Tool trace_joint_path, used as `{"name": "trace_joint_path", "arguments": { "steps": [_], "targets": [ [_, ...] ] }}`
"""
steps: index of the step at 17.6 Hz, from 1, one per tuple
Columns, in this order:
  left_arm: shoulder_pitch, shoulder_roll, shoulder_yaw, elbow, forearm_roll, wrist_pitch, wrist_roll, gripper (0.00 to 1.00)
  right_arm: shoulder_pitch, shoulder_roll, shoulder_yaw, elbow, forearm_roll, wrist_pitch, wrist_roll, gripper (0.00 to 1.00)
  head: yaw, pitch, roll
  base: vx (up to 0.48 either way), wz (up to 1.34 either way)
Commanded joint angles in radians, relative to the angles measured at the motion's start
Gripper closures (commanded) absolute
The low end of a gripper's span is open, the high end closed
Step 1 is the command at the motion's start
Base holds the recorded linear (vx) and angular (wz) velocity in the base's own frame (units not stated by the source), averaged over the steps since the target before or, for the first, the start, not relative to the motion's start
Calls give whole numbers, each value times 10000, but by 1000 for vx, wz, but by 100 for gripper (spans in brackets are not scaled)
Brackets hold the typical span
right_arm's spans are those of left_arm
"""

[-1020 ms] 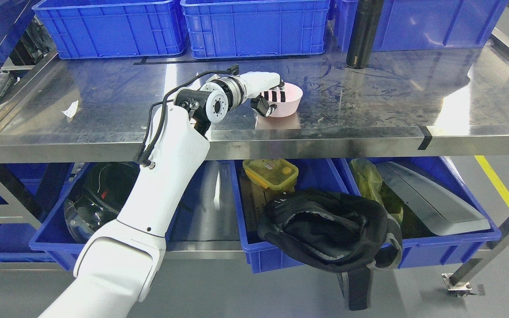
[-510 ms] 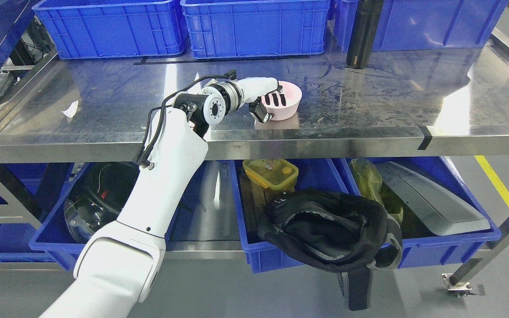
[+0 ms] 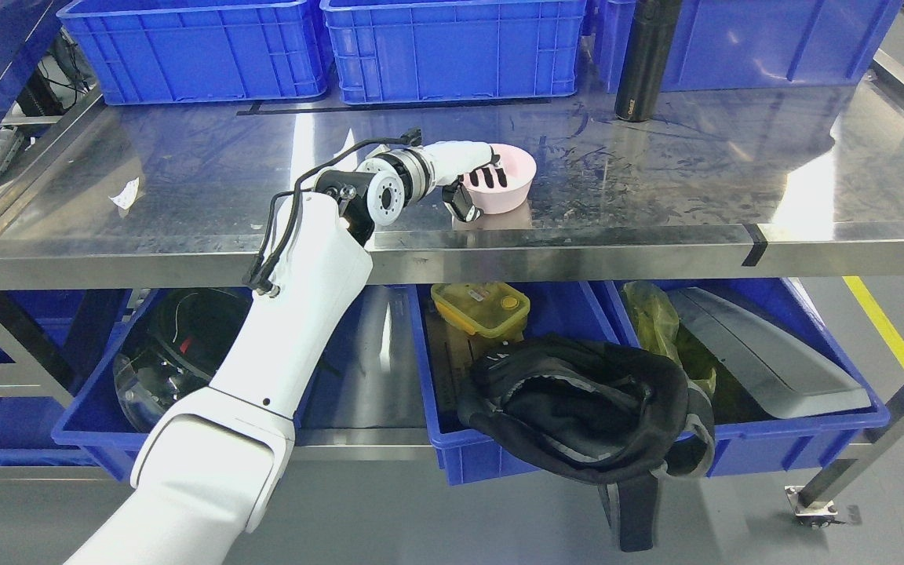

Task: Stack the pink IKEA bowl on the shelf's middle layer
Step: 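Lift the pink bowl off the shelf with the left hand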

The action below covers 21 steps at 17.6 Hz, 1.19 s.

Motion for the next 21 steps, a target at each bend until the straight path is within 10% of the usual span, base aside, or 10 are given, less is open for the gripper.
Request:
{"name": "trace_joint_path", "arguments": {
  "steps": [1,9,21],
  "targets": [
    [-78,175,-50,565,74,-89,91,90,154,-175,-1,-175,-1,5,4,0,0,0,0,0,0],
    [-47,175,1542,-950,333,-1375,137,99,154,-175,-1,-175,-1,5,4,0,0,0,0,0,0],
    [2620,175,5239,-5739,2572,-7262,-307,99,154,-175,-1,-175,-1,5,4,0,0,0,0,0,141]
  ]
}}
